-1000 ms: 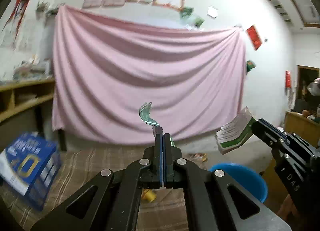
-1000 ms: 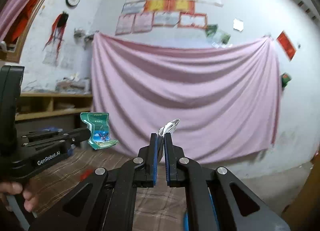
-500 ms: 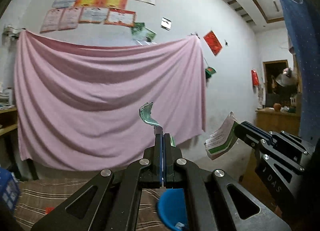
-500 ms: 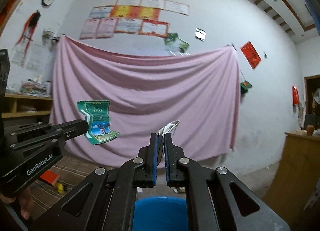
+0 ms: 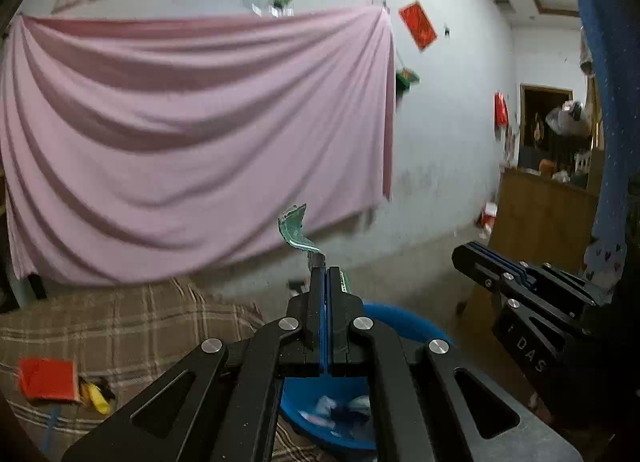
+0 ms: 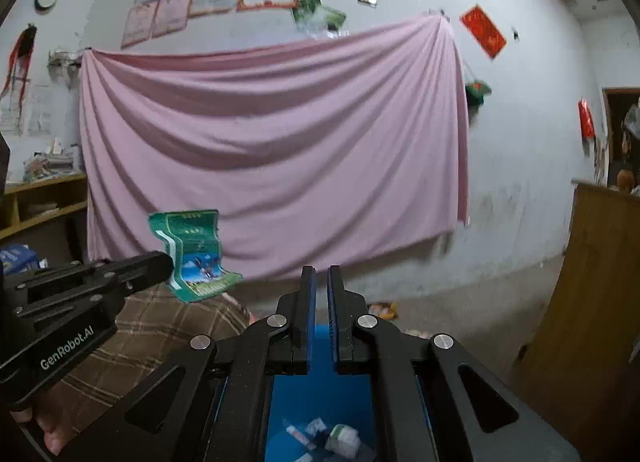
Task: Collect trash
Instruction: 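Carry paper and packet to the blue basin and open both grippers, then move both tools back over the bed toward the yellow cylinder, then grasp the yellow cylinder with the right gripper while the left grasps the blue stick, then carry cylinder and stick to the blue basin and open both grippers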
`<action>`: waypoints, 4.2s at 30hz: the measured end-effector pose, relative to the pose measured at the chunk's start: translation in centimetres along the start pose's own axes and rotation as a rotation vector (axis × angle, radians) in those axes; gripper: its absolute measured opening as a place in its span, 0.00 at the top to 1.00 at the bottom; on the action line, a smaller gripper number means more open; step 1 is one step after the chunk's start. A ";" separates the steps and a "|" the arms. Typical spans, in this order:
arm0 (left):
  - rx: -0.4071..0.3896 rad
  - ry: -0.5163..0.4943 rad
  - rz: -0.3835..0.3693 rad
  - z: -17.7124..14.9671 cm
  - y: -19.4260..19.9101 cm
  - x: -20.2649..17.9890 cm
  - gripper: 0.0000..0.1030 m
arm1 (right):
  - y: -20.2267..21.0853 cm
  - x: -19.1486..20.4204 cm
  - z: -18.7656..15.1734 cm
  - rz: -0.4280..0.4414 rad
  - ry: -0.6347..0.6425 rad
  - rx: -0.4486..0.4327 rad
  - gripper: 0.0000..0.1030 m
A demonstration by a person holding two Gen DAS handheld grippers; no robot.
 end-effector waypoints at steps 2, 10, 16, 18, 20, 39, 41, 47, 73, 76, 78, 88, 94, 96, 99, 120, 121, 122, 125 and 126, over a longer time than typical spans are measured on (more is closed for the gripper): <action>0.056 0.003 -0.023 -0.8 -1.4 -0.6 1.00 | -0.5 -0.5 -0.9 0.004 -0.023 0.026 0.96; 0.241 0.018 -0.097 -3.0 -4.7 -2.5 1.00 | -1.1 -2.3 -3.0 -0.002 -0.087 0.091 0.95; 0.278 0.032 -0.115 -2.3 -5.7 -2.9 1.00 | -1.4 -3.0 -3.1 -0.014 -0.113 0.111 0.94; 0.283 0.044 -0.107 -2.3 -5.7 -2.5 1.00 | -1.4 -3.0 -3.0 -0.014 -0.114 0.112 0.94; 0.279 0.066 -0.096 -2.2 -5.2 -1.6 1.00 | -1.5 -3.0 -2.8 -0.012 -0.116 0.110 0.94; 0.037 0.153 0.207 1.7 7.3 14.9 0.64 | -1.0 8.9 4.1 0.160 -0.051 -0.020 0.70; 0.010 0.157 0.239 1.9 8.8 16.8 0.62 | -1.0 10.6 4.7 0.183 -0.044 -0.036 0.70; -0.062 0.164 0.373 1.7 13.8 22.9 0.18 | -1.3 15.2 6.1 0.252 -0.030 -0.080 0.49; 0.104 0.172 0.459 -8.7 13.3 29.7 0.02 | -7.4 24.2 -1.0 0.411 0.135 0.105 0.00; 0.168 0.162 0.433 -9.8 12.0 29.3 0.02 | -8.4 23.8 -2.4 0.402 0.139 0.172 0.04; 0.210 0.163 0.413 -10.5 11.1 29.1 0.03 | -9.1 23.6 -3.3 0.408 0.128 0.216 0.14; 0.463 0.167 0.219 -14.3 6.5 27.0 0.72 | -12.7 24.7 -8.0 0.501 0.104 0.496 0.60; 0.568 0.127 0.171 -15.8 4.5 25.0 0.90 | -13.9 26.0 -9.5 0.539 0.123 0.576 0.73; 0.593 0.141 0.181 -16.3 4.1 25.1 0.91 | -14.3 26.4 -10.2 0.549 0.139 0.608 0.75; 0.617 0.167 0.183 -16.7 3.6 25.6 0.95 | -15.1 27.1 -11.3 0.562 0.157 0.660 0.82; 0.495 0.221 0.157 -12.8 6.4 23.8 0.96 | -10.1 24.9 -7.7 0.550 0.114 0.483 0.86; 0.461 0.218 0.161 -11.9 6.7 23.6 0.96 | -9.7 24.7 -7.1 0.546 0.112 0.454 0.86; 0.427 0.216 0.165 -11.1 6.9 23.4 0.96 | -9.3 24.4 -6.2 0.540 0.109 0.417 0.86; 0.317 0.204 0.174 -8.2 7.7 22.8 0.96 | -8.0 23.5 -3.6 0.513 0.116 0.307 0.86; 0.283 0.201 0.176 -7.2 7.8 22.6 0.96 | -7.5 23.2 -2.6 0.503 0.119 0.264 0.86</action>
Point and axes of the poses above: each gripper's, at about its wrist camera, not at the fingertips, and y roughly against the way its jaws point, x to its left, z to its top, the point moved 10 cm from there along -y, roughly the way its jaws point, and after that the axes turned 14 degrees about z, right-handed, at the moved point
